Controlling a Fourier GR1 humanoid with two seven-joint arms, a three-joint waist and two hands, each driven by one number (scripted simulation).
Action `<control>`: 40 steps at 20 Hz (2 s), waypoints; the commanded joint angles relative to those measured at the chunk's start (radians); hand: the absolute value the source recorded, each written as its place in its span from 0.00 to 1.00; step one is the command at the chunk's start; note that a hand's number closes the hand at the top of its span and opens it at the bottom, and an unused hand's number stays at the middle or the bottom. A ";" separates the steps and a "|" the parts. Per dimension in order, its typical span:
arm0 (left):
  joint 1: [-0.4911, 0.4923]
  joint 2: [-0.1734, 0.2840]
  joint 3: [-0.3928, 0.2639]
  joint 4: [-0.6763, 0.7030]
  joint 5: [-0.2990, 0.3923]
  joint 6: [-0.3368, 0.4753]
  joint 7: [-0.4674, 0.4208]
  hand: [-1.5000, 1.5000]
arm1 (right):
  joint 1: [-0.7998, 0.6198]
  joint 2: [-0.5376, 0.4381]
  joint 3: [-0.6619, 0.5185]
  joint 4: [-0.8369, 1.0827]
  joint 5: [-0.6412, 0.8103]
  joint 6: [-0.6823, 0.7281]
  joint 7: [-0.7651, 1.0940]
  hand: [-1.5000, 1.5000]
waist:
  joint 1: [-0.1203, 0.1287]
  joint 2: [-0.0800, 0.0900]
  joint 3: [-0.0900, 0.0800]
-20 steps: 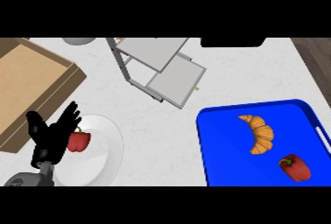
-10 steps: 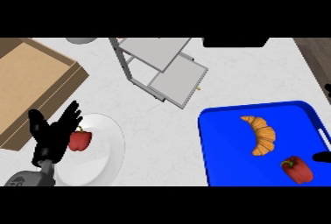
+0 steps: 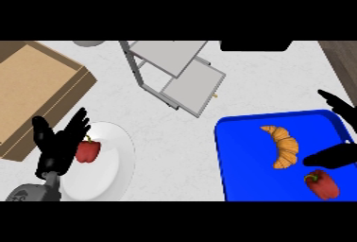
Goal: Pick the croissant from the tray and place it in the tiered shelf
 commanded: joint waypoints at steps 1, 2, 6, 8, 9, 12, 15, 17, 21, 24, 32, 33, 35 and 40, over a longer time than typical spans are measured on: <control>0.055 -0.035 -0.010 0.046 -0.033 -0.015 -0.058 0.50 | -0.068 0.038 0.057 0.027 0.065 0.044 0.082 0.00 | 0.001 0.005 -0.004; 0.044 -0.023 0.010 0.024 -0.025 -0.022 -0.023 0.50 | -0.036 0.077 0.070 -0.009 0.105 0.023 0.079 0.00 | -0.004 0.003 -0.004; 0.033 -0.015 0.052 0.044 -0.009 -0.071 -0.016 0.50 | -0.018 0.104 0.059 0.043 0.168 0.041 0.078 0.00 | -0.007 0.003 -0.004; 0.052 -0.045 0.029 -0.009 -0.040 -0.027 0.012 0.50 | -0.084 0.131 0.051 0.063 0.183 0.059 0.157 0.00 | -0.003 0.003 -0.004; 0.033 -0.039 0.026 -0.059 -0.040 -0.012 0.082 0.50 | 0.015 0.120 0.043 -0.015 0.202 0.038 0.145 0.00 | -0.010 0.002 -0.004; 0.014 -0.059 0.036 0.012 -0.051 -0.047 0.019 0.50 | -0.052 0.204 0.128 -0.001 0.309 0.012 0.227 0.00 | -0.007 0.003 -0.004; 0.009 -0.064 0.060 0.045 -0.073 -0.054 0.021 0.50 | 0.007 0.205 0.072 0.036 0.338 0.017 0.122 0.00 | -0.009 0.003 -0.004; 0.030 -0.086 0.051 -0.013 -0.099 -0.025 0.030 0.50 | 0.050 0.223 0.081 -0.057 0.352 0.037 0.191 0.00 | -0.010 0.002 -0.004; -0.001 -0.067 0.098 0.048 -0.079 -0.089 0.036 0.50 | 0.058 0.264 0.049 0.080 0.405 -0.003 0.054 0.00 | -0.009 0.003 -0.004; 0.016 -0.088 0.081 -0.047 -0.105 -0.058 0.105 0.50 | 0.000 0.301 0.045 0.159 0.467 0.004 0.057 0.00 | -0.005 0.003 -0.004; -0.001 -0.090 0.137 0.126 -0.128 -0.152 -0.029 0.50 | -0.068 0.349 0.006 0.311 0.568 -0.033 -0.014 0.00 | -0.006 0.005 -0.004; 0.042 -0.091 0.142 0.021 -0.127 -0.134 0.026 0.50 | -0.060 0.341 -0.005 0.256 0.585 0.007 0.028 0.00 | -0.005 0.003 -0.004; 0.055 -0.133 0.095 -0.016 -0.172 -0.086 0.033 0.50 | -0.114 0.370 -0.017 0.426 0.602 -0.061 -0.093 0.00 | -0.001 0.004 -0.004; -0.023 -0.147 0.142 0.081 -0.179 -0.101 0.007 0.50 | -0.049 0.403 -0.033 0.394 0.611 -0.076 -0.144 0.00 | -0.008 0.004 -0.004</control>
